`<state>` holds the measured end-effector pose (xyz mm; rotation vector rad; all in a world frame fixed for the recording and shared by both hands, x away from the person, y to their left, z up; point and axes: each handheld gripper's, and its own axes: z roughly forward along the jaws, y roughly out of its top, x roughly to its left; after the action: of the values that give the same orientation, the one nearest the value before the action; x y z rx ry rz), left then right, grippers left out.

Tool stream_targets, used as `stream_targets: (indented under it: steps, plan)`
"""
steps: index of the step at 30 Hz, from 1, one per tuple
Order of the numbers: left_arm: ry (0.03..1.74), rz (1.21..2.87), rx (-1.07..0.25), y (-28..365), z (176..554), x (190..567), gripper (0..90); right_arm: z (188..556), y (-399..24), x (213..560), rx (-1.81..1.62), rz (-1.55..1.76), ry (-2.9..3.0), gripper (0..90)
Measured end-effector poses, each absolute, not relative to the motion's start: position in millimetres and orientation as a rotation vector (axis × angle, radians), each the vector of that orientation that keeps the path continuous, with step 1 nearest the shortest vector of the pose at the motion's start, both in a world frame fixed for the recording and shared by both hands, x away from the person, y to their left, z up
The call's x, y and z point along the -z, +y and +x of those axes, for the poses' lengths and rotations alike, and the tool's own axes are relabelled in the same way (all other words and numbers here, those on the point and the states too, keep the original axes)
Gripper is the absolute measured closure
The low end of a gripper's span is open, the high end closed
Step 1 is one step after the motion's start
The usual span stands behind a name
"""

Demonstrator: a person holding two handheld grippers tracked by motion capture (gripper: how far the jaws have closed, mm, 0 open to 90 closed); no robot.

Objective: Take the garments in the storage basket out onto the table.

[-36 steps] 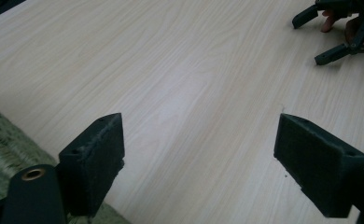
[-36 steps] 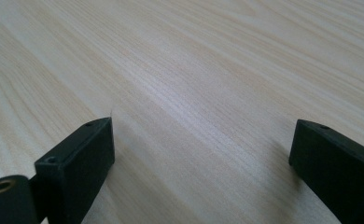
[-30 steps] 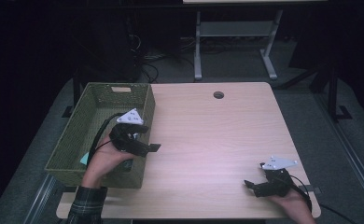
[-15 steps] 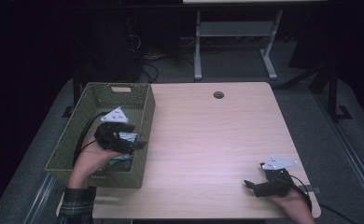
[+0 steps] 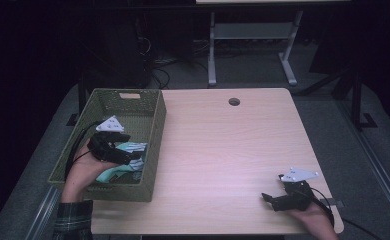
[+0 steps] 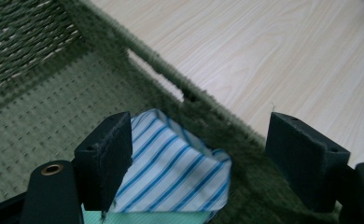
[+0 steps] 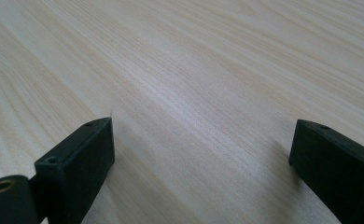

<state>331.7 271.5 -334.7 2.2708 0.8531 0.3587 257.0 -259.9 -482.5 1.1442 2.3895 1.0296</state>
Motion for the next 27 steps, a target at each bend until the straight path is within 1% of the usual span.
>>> stream_targets:
  steps: [6, 12, 27]
  plan:
    - [0.883, 2.299, -0.396, 283.5, 333.0, 339.0, 22.6, 256.9, -259.9, 482.5, -1.03, 1.145, 2.389, 6.1]
    - [0.909, 2.321, -0.398, 293.5, 334.0, 343.7, 22.7, 256.9, -259.9, 482.5, -1.03, 1.145, 2.39, 6.1]
    - [0.96, 2.423, -0.362, 309.7, 340.9, 362.1, 23.3, 256.9, -259.9, 482.5, -1.03, 1.144, 2.39, 6.1]
